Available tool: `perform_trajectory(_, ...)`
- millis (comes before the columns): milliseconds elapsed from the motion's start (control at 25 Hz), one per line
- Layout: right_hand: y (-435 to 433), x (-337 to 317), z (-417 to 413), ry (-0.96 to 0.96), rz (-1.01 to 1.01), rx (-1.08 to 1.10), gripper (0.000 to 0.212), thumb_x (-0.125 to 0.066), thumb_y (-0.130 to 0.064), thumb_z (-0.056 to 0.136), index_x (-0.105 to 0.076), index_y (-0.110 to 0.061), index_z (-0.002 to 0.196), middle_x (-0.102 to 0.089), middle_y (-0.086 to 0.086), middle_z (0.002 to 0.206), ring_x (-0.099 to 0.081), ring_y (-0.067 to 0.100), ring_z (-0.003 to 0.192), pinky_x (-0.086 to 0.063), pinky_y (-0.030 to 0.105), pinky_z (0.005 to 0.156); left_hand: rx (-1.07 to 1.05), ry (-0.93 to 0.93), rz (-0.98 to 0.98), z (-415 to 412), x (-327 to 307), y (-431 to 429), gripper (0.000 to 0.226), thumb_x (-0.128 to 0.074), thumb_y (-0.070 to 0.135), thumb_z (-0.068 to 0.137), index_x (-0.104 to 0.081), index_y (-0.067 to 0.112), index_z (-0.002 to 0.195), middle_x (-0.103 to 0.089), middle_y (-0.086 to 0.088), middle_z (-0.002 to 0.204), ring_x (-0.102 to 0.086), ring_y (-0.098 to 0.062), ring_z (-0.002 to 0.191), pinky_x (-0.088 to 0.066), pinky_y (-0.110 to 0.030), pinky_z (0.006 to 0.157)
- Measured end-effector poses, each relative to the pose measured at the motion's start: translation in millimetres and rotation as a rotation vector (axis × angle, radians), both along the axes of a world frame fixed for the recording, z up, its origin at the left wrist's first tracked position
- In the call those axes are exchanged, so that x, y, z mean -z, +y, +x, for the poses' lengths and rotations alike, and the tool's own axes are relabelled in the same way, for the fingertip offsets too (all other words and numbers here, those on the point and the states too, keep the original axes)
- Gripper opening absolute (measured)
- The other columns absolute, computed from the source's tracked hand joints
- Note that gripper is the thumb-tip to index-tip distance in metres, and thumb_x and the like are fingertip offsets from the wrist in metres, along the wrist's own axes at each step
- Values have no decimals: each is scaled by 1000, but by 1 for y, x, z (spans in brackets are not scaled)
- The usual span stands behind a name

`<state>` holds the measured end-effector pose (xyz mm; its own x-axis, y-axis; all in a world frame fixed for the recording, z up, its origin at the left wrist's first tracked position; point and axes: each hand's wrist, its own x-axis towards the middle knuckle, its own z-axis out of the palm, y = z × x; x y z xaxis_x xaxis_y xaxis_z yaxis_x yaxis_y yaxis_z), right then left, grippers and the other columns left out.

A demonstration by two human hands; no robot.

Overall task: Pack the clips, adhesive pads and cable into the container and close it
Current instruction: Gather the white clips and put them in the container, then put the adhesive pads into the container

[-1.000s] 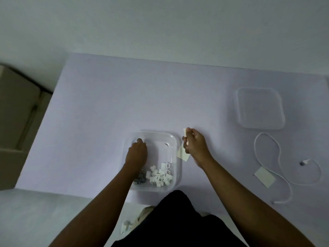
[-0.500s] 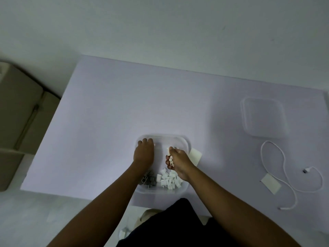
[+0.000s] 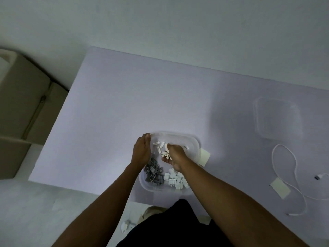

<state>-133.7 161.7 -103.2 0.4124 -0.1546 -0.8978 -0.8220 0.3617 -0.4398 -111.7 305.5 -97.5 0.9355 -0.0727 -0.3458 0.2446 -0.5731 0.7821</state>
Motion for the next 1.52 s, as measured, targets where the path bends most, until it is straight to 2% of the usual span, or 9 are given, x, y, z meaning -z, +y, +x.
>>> perform_trajectory(520,-34,-19,-16,-59,152,161,40,-46,-44,102,-67,-12,113,-63,8,111,-64,36,102,-52,50,94,35,-7,-1,-3,9,-36,47,-23,37,106,-63,13,108,-67,-7,106,-60,-22,100,-47,-35,88)
perform_trajectory(720,-78,-45,-45,-177,104,214,33,-49,-38,102,-67,-12,111,-66,10,120,-65,33,108,-57,48,86,0,-245,247,-10,-13,-64,36,-39,35,102,-53,15,127,-56,-13,125,-49,-29,116,-41,-43,95)
perform_trajectory(880,-132,-78,-80,-375,-31,341,31,-49,-28,103,-68,-5,111,-75,13,105,-74,29,95,-61,46,80,203,-485,304,-23,-47,-124,29,-51,29,98,-57,14,123,-60,-9,121,-54,-24,111,-41,-41,93)
perform_trajectory(1000,-181,-85,-110,-387,-252,454,26,-51,-24,102,-69,-6,105,-76,11,98,-75,28,88,-62,42,74,407,-559,227,-33,-59,-182,25,-55,21,95,-61,13,118,-63,-8,114,-59,-25,104,-45,-38,87)
perform_trajectory(1080,-217,-75,-136,-346,-393,538,20,-54,-21,100,-70,-10,102,-75,10,99,-73,28,91,-62,41,75,592,-479,171,-49,-60,-223,28,-53,20,95,-60,10,120,-62,-11,114,-60,-26,103,-49,-37,86)
perform_trajectory(1200,-262,-48,-176,-248,-662,482,20,-56,-19,98,-69,-13,112,-70,7,117,-65,23,109,-53,39,96,776,-250,293,-85,-44,-272,37,-48,23,97,-51,5,129,-55,-17,122,-56,-32,109,-49,-39,92)
perform_trajectory(1280,-282,-30,-200,-148,-790,341,30,-55,-14,97,-62,-7,126,-62,10,132,-57,26,122,-43,31,103,763,-76,431,-104,-24,-290,47,-47,28,96,-40,2,135,-45,-22,132,-49,-38,118,-44,-44,98)
perform_trajectory(1360,-297,-5,-223,-77,-857,209,39,-57,-12,96,-55,-3,134,-55,16,140,-50,32,130,-40,38,109,706,57,538,-115,-4,-299,58,-47,34,96,-30,2,141,-31,-24,142,-37,-44,128,-39,-51,105)
perform_trajectory(1520,-306,28,-245,16,-903,-103,49,-54,-15,96,-47,-8,143,-33,19,156,-26,34,145,-26,43,117,703,15,622,-125,22,-311,56,-46,36,96,-30,4,139,-27,-21,144,-32,-50,126,-36,-55,104)
